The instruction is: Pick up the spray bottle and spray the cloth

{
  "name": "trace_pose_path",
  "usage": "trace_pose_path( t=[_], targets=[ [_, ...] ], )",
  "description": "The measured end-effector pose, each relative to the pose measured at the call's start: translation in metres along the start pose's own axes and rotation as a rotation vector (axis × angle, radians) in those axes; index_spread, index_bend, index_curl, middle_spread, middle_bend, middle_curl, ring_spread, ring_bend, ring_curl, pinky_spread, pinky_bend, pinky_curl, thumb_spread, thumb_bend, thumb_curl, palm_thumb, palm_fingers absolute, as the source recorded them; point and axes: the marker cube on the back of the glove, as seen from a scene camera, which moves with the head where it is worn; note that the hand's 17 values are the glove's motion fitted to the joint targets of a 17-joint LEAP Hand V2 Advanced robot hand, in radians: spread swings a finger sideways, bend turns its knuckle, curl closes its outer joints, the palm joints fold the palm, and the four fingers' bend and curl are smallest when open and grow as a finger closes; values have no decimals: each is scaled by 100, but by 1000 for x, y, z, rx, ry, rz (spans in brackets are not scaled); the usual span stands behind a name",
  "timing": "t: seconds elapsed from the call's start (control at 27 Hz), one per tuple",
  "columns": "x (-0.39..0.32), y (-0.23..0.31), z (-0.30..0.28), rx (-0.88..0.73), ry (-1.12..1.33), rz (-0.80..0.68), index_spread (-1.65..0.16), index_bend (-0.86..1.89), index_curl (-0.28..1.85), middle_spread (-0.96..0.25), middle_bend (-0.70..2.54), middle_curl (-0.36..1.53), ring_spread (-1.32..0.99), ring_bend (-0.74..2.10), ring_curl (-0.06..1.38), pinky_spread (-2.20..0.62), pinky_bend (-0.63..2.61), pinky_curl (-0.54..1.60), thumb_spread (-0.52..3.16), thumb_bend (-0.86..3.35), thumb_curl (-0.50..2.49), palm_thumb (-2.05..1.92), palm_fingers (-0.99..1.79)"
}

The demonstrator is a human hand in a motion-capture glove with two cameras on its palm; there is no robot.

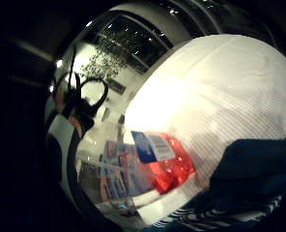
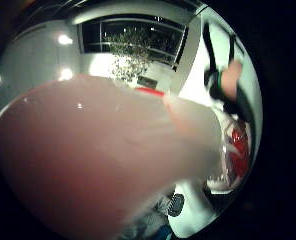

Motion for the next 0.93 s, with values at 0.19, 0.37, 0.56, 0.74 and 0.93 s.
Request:
trace_pose_path(
  t=[0.19,0.37,0.56,0.74,0.93],
  targets=[
    [-4,0,-14,62,-52,-2,-27,9,44,-11,30,41,-18,47,41,-12,46,41,46,-5,69,90,81],
    [-1,24,-27,4,-30,9,-29,4,38,-10,23,39,-16,44,40,-4,47,41,60,-5,65,86,58],
    [-4,40,-36,-3,-34,15,-32,4,32,-8,20,38,-13,40,38,2,49,41,69,-4,61,83,40],
    [-14,37,-44,90,-55,21,-32,7,27,-7,20,37,-11,39,35,5,49,39,74,-4,59,82,37],
    [-17,41,-46,90,-53,21,-32,9,26,-6,22,38,-10,39,34,7,49,38,78,-4,57,81,35]
  ],
)
